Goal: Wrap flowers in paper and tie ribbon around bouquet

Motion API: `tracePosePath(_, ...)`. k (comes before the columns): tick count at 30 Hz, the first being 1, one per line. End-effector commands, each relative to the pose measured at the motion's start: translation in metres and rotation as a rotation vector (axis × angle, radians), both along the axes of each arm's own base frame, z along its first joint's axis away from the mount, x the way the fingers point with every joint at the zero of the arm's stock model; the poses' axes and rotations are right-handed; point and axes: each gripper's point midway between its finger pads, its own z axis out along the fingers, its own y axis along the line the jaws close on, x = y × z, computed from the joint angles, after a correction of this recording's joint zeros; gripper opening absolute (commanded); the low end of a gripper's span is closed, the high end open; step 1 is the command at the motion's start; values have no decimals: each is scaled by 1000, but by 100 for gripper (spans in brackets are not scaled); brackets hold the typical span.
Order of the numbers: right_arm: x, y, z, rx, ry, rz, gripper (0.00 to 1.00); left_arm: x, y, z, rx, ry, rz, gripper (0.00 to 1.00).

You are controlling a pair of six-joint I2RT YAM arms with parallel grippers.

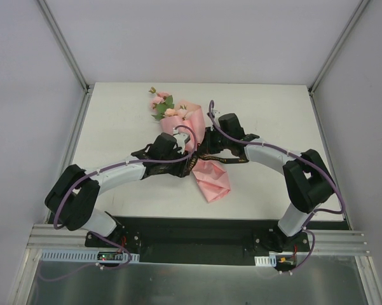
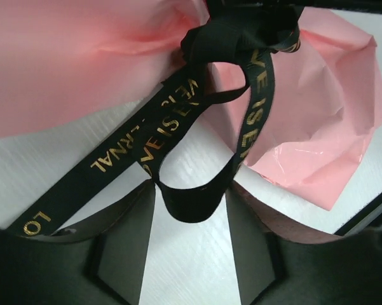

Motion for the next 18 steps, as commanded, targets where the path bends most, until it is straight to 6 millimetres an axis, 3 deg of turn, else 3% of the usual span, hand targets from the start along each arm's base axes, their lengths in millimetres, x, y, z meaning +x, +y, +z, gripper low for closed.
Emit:
tracePosePath(1, 8, 9, 30, 64, -55, -3, 1, 12, -7, 11, -8, -41, -8, 24)
tracePosePath(5, 11, 8, 34, 68, -40, -20, 0, 1, 3, -2, 25, 6, 13, 0)
tracePosePath(12, 23, -11, 23, 53, 70, -161, 0, -12, 29, -17, 108, 105, 158, 0)
tracePosePath(18, 31, -37, -1, -3, 148, -279, 0, -25, 47, -33, 189, 194, 251, 0)
